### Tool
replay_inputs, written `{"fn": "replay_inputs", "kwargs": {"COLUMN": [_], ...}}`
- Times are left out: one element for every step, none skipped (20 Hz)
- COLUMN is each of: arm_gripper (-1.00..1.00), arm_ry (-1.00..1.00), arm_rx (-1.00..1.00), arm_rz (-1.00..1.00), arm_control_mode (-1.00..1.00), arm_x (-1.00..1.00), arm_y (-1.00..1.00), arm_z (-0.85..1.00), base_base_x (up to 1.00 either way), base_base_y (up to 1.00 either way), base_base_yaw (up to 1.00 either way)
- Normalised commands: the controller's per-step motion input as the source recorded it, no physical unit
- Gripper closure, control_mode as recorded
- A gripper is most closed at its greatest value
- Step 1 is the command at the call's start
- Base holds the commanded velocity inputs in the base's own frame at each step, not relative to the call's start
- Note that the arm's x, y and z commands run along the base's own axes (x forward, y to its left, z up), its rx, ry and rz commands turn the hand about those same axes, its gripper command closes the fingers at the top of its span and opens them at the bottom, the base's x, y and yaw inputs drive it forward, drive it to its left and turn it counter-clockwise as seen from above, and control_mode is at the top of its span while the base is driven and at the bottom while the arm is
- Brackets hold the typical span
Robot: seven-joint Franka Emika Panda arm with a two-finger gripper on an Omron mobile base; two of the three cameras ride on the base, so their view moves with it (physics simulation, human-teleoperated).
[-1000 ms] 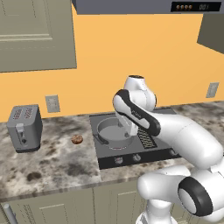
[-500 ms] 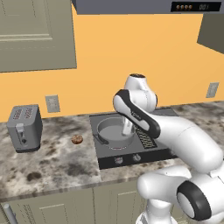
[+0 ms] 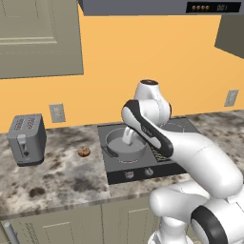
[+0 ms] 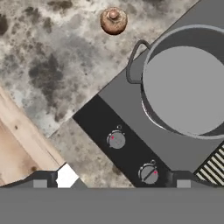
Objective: Turn on the burner for the pot on the stove. Wait thirty seconds for the pot to heat up. Then add the mushroom to the pot.
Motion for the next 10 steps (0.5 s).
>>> {"fn": "replay_inputs", "kwargs": {"arm_gripper": [-1.0, -1.0, -1.0, -1.0, -1.0, -1.0, -1.0, -1.0, -1.0, -1.0], "arm_ry": [0.04, 0.02, 0.01, 0.0, 0.0, 0.0, 0.0, 0.0, 0.0, -0.01], "arm_rx": [0.03, 0.05, 0.04, 0.02, 0.01, 0.02, 0.03, 0.03, 0.0, 0.0], "arm_rz": [-0.4, -0.33, -0.3, -0.29, -0.29, -0.3, -0.3, -0.3, -0.26, -0.27], "arm_control_mode": [-1.0, -1.0, -1.0, -1.0, -1.0, -1.0, -1.0, -1.0, -1.0, -1.0], "arm_x": [-0.15, -0.19, -0.19, -0.14, -0.04, 0.0, 0.0, 0.0, 0.0, 0.0], "arm_y": [0.01, 0.04, 0.05, 0.09, 0.2, 0.27, 0.36, 0.49, 0.57, 0.69], "arm_z": [0.34, 0.29, 0.26, 0.21, 0.12, 0.02, 0.0, 0.0, 0.0, 0.0], "base_base_x": [0.0, 0.0, 0.0, 0.0, 0.0, 0.0, 0.0, 0.0, 0.0, 0.0], "base_base_y": [0.0, 0.0, 0.0, 0.0, 0.0, 0.0, 0.0, 0.0, 0.0, 0.0], "base_base_yaw": [0.0, 0.0, 0.0, 0.0, 0.0, 0.0, 0.0, 0.0, 0.0, 0.0]}}
